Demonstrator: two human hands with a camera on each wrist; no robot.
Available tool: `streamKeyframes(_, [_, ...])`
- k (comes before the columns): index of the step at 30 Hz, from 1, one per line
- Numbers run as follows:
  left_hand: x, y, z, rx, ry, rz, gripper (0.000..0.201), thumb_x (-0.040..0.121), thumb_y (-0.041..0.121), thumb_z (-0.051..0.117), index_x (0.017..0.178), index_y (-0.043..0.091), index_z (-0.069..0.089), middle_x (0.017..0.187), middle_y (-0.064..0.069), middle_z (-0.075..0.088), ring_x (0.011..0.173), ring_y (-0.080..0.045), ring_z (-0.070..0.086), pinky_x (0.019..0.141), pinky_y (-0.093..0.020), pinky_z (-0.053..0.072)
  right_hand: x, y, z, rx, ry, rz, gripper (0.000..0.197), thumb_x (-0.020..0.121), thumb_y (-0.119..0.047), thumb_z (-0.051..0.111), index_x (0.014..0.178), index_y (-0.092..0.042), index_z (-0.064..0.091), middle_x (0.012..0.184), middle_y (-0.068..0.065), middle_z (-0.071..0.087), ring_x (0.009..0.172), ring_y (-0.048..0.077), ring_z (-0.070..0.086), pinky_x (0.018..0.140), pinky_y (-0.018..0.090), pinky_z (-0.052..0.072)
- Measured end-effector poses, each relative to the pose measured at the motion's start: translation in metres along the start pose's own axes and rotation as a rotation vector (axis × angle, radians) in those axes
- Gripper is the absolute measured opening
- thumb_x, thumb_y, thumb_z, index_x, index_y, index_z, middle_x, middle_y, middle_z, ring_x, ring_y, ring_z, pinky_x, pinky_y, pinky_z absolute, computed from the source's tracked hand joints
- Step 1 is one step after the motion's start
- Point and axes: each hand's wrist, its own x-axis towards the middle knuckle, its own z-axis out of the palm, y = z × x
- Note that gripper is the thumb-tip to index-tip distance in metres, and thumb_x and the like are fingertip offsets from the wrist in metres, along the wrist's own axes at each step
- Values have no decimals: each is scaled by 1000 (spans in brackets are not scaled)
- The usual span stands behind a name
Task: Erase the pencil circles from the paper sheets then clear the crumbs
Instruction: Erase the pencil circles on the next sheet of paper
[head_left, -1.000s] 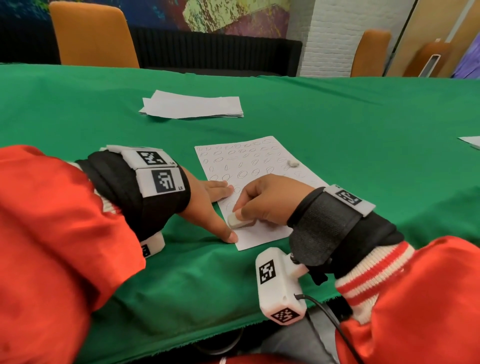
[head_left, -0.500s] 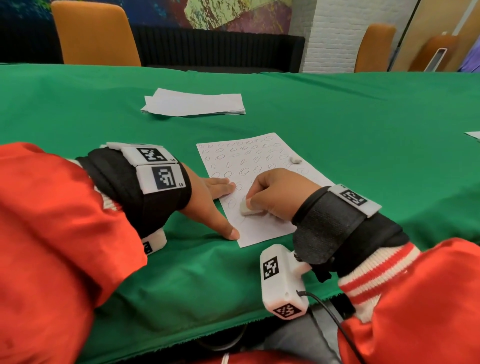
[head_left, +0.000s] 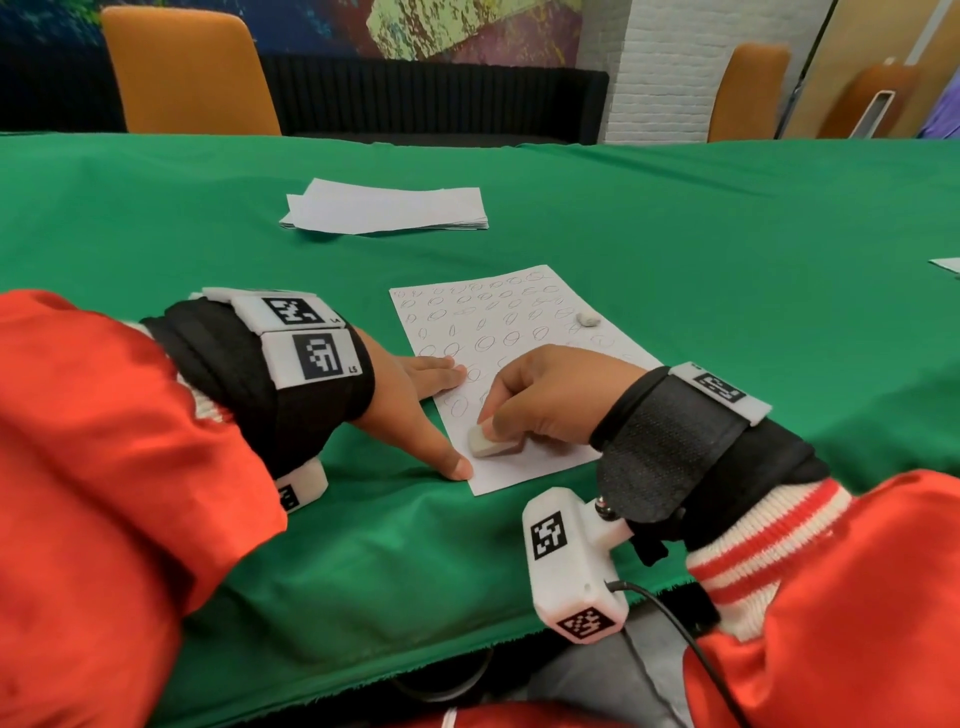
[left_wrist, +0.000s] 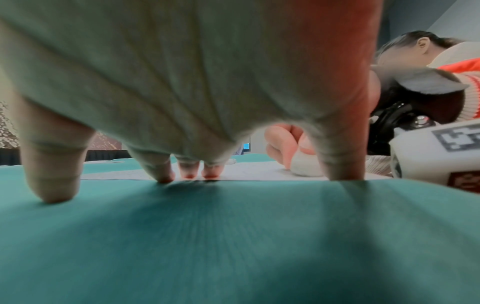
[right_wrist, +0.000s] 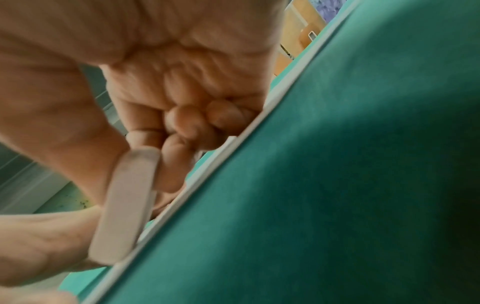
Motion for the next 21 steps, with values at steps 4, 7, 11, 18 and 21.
streamKeyframes(4, [-1, 1, 0, 3, 3, -2, 108, 71, 76, 51, 149, 36, -11, 155, 22, -15, 145, -6, -1, 119, -39, 3, 4, -1, 1, -64, 127, 14, 12, 84, -15, 62, 94, -11, 66, 80, 2, 59, 65, 15, 48, 56, 23, 38])
streamKeyframes(7, [-1, 2, 0, 2, 10, -1, 107, 71, 76, 51, 149, 35, -11, 155, 21, -15, 145, -6, -1, 119, -39, 2, 3, -1, 0, -62, 146, 14, 5, 84, -13, 61, 88, -14, 63, 75, 0, 57, 60, 11, 45, 51, 21, 35])
streamKeyframes(11, [0, 1, 0, -4, 7, 1, 107, 72, 75, 52, 149, 35, -10, 155, 21, -15, 145, -6, 0, 119, -37, 2, 1, 2, -5, -8, 0, 17, 2, 77, -14, 66, 78, -15, 67, 69, 2, 61, 52, 12, 43, 51, 24, 35])
streamKeyframes(18, [-1, 1, 0, -18, 13, 8, 107, 73, 74, 52, 150, 34, -10, 155, 20, -15, 145, -6, -1, 119, -37, 1, 6, 4, -3, 20, 70, 8, 5, 80, -13, 65, 76, -16, 65, 59, -4, 57, 49, 11, 44, 47, 21, 37])
streamKeyframes(21, [-1, 1, 0, -13, 14, 7, 107, 73, 74, 52, 150, 34, -10, 155, 21, -15, 145, -5, -1, 118, -34, 1, 2, 4, -4, 20, -57, 3, 5, 79, -13, 66, 77, -18, 68, 45, -11, 54, 44, 8, 41, 45, 18, 36])
